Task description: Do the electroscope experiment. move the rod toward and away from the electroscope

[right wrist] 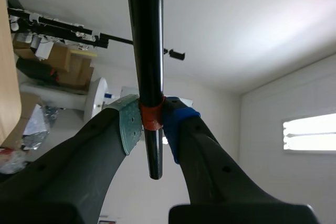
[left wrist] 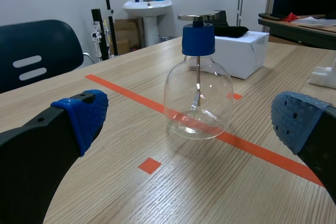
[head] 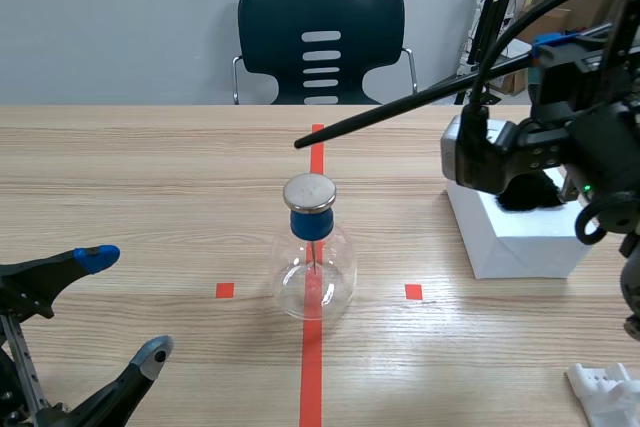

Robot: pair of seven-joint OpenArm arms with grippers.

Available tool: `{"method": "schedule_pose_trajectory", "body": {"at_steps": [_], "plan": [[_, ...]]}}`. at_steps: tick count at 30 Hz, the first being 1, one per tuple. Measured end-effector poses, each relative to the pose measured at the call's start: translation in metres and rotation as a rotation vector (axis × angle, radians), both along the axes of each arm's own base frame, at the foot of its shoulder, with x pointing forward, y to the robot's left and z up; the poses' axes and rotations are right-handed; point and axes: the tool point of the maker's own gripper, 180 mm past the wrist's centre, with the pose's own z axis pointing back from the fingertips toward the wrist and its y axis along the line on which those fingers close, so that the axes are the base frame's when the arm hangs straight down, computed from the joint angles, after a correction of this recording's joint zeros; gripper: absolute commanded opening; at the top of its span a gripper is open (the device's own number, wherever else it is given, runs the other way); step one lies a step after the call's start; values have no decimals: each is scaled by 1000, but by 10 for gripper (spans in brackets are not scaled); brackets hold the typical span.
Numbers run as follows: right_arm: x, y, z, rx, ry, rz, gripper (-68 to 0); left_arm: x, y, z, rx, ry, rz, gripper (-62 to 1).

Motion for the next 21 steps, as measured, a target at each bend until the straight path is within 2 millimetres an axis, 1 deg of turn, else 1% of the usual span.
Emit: {"method": "schedule_pose_trajectory", "body": {"at_steps": [2, 7, 12, 17, 21], "plan": [[-2, -16, 7, 48, -1, -40, -671, 0, 0, 0, 1, 0, 0, 14], [-6, -68, 30, 126, -31, -136, -671, 0, 0, 0, 0, 0, 0, 14], [-19, -118, 39, 179, -32, -218, -671, 0, 0, 0, 0, 0, 0, 14], [-33, -151, 49, 195, -38, -265, -671, 0, 0, 0, 0, 0, 0, 14], [-45, -165, 46, 194, -25, -288, -671, 0, 0, 0, 1, 0, 0, 14]]}}
